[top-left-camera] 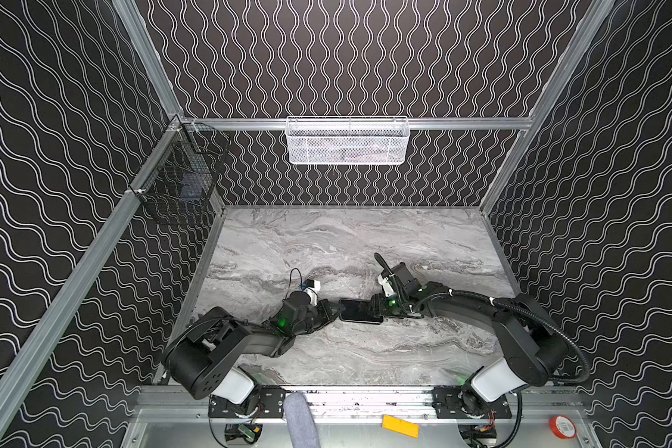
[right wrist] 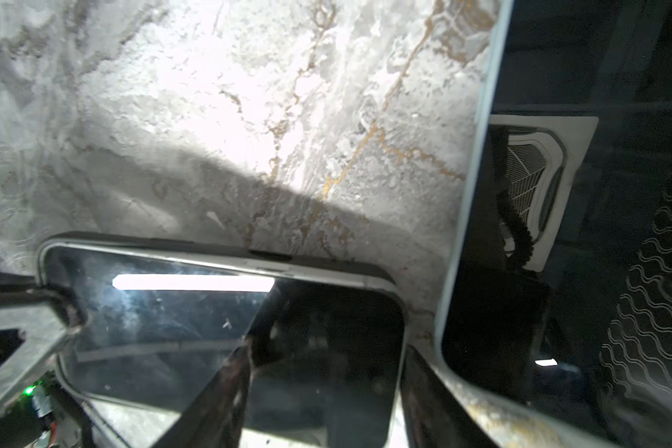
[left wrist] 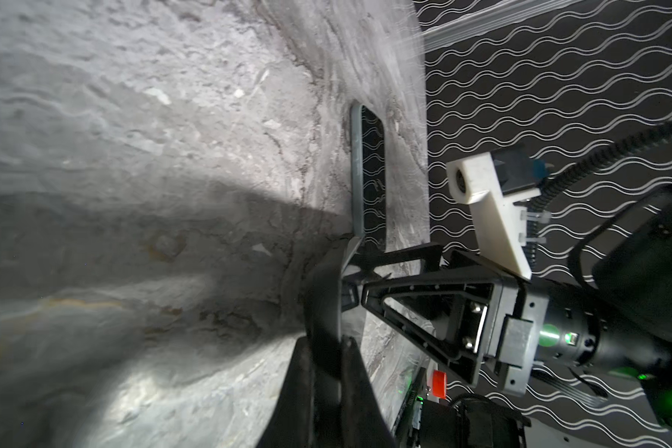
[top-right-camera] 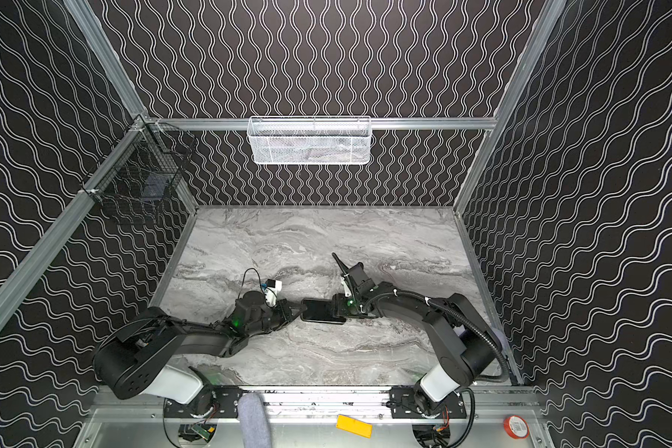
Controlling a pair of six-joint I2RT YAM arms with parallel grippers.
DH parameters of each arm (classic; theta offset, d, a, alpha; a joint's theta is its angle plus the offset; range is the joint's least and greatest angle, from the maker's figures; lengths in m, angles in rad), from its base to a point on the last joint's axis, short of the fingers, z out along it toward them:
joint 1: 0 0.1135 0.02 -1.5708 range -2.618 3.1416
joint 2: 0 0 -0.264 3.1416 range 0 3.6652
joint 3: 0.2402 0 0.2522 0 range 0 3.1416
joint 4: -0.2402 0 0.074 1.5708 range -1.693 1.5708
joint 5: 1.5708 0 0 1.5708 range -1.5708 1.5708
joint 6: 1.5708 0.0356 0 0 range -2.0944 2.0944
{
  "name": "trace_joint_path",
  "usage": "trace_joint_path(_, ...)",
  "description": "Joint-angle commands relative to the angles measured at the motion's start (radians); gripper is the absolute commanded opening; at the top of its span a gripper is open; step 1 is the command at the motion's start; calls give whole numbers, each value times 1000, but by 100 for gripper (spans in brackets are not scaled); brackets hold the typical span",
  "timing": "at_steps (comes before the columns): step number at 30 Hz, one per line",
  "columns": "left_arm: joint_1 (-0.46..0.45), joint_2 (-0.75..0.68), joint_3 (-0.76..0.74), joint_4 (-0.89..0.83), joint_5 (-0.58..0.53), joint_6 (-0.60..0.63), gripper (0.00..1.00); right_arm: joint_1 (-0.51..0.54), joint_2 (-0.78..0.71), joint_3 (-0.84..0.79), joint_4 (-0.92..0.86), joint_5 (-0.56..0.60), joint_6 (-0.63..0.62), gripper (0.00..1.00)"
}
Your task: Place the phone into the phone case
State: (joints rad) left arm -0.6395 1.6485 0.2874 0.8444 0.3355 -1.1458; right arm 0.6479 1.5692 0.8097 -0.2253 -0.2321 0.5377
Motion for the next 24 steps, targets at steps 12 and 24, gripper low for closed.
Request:
trace_joint_path(12,26,-13,14,54,62,18,0,-181,-197,-56,2,-131,-12,70)
trace_joint_path(24,80,-135,92,-78,107,66,0,-308,-314,-152,94,-254,-15,71)
